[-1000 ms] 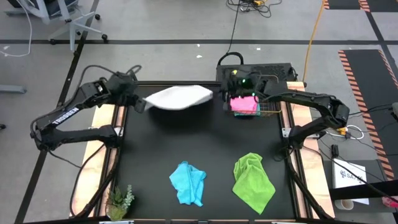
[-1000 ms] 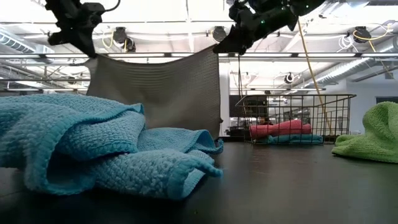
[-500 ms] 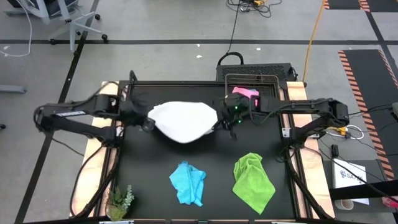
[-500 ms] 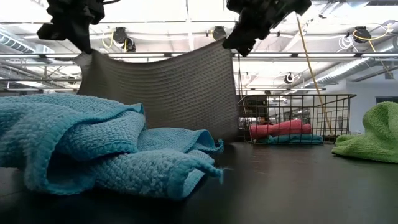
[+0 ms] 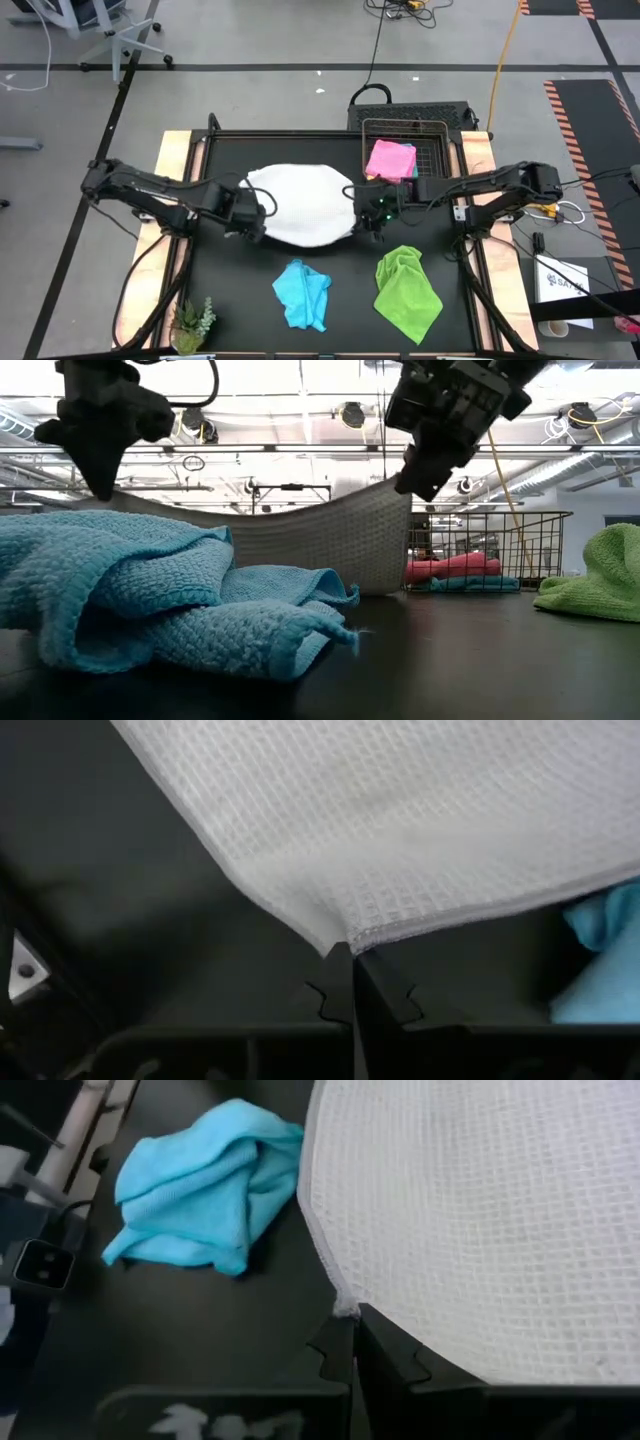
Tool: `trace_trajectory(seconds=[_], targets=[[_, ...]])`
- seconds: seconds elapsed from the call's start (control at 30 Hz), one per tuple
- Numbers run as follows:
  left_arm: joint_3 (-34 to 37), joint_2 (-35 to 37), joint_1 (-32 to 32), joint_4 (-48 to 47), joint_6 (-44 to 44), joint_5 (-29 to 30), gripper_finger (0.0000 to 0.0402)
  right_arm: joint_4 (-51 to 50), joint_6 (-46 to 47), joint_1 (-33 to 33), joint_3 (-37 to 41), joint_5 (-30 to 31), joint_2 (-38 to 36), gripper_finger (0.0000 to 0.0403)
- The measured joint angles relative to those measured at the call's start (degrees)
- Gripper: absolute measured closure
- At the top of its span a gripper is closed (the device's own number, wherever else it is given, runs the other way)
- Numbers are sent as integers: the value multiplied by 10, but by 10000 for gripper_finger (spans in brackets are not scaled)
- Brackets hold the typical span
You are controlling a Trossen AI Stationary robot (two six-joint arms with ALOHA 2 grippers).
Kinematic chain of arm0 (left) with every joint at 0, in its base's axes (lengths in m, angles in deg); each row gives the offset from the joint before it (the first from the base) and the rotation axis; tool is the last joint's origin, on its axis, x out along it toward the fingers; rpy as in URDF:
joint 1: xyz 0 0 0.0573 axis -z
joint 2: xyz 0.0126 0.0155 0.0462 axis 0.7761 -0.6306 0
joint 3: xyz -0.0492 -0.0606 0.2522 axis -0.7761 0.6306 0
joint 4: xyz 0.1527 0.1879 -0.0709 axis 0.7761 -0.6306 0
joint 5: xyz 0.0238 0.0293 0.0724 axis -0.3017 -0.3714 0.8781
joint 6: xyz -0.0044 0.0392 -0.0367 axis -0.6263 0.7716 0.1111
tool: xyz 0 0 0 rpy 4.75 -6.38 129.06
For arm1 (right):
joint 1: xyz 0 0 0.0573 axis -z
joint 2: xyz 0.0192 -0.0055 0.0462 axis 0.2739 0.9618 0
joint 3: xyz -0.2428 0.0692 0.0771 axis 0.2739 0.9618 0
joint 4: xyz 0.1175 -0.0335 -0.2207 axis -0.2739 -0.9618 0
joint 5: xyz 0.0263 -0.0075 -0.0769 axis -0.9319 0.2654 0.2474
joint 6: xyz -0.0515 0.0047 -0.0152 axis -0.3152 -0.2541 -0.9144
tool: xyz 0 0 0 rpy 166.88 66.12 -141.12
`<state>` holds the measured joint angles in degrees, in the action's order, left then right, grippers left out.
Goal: Fold microfiber towels
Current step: Fold the gray towel
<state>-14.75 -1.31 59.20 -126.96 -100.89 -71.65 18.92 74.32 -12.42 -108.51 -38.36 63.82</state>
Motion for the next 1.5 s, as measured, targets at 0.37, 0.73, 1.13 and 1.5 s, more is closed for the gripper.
trace_trajectory(seconds=[0.37,0.73,1.13,1.5], targets=[[0,7,-74,-8,-6,184,400,99,-67,20,8,228,0,403],[0,7,-182,-5,101,239,397,95,-139,90,8,299,0,403],[0,-7,-260,61,200,241,394,98,-162,163,8,294,0,403],[0,-86,-304,87,291,228,361,95,-174,164,8,293,0,403]])
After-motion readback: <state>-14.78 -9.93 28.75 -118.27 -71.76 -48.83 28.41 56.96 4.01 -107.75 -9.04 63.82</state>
